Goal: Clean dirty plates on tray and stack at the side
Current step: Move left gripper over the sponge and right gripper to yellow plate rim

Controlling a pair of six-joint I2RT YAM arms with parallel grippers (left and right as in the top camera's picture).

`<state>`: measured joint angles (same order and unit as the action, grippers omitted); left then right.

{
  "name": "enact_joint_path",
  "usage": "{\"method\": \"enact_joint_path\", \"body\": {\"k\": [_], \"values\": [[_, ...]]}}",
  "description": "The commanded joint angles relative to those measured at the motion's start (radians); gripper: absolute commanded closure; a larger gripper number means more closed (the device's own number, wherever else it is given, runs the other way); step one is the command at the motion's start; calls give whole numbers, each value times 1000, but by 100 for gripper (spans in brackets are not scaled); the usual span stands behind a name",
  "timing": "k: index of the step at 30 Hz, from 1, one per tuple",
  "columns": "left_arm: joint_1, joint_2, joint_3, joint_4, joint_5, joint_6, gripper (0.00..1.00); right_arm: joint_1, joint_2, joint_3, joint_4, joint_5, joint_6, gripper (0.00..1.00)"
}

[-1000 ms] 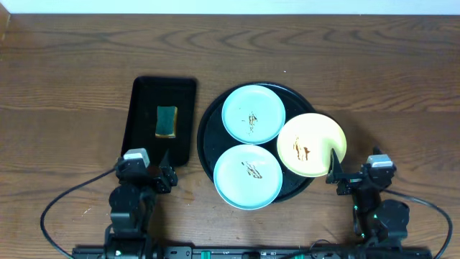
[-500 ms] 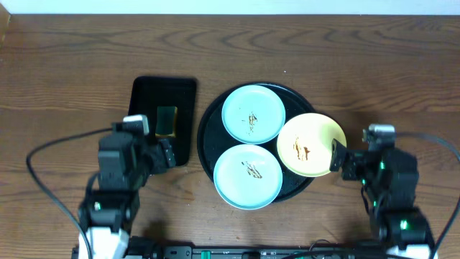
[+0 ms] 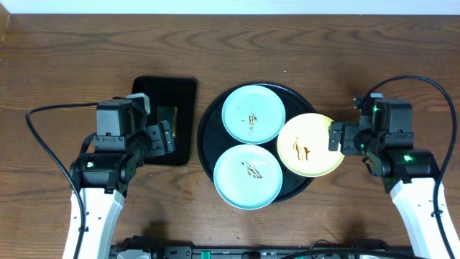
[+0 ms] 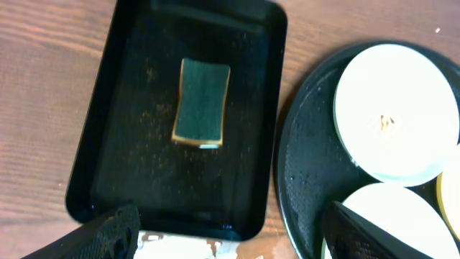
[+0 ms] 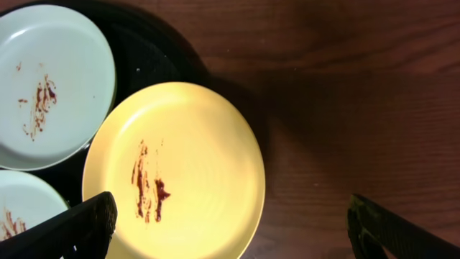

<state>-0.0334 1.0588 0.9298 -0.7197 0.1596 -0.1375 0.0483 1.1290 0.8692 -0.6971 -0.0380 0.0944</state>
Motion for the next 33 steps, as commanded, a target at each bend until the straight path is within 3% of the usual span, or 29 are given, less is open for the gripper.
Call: {"method": "enact_joint_path", "body": {"k": [1, 11, 16, 33], "values": [[4, 10, 20, 59, 16, 3, 18, 5, -1, 20, 1, -16, -13, 1], [4, 257, 21, 300, -53, 14, 23, 5, -1, 20, 8, -16, -13, 1], [4, 406, 21, 380, -82, 80, 23, 5, -1, 20, 9, -16, -13, 1], [4, 676, 20, 461, -122, 111, 25, 5, -1, 19, 9, -16, -13, 1]]}}
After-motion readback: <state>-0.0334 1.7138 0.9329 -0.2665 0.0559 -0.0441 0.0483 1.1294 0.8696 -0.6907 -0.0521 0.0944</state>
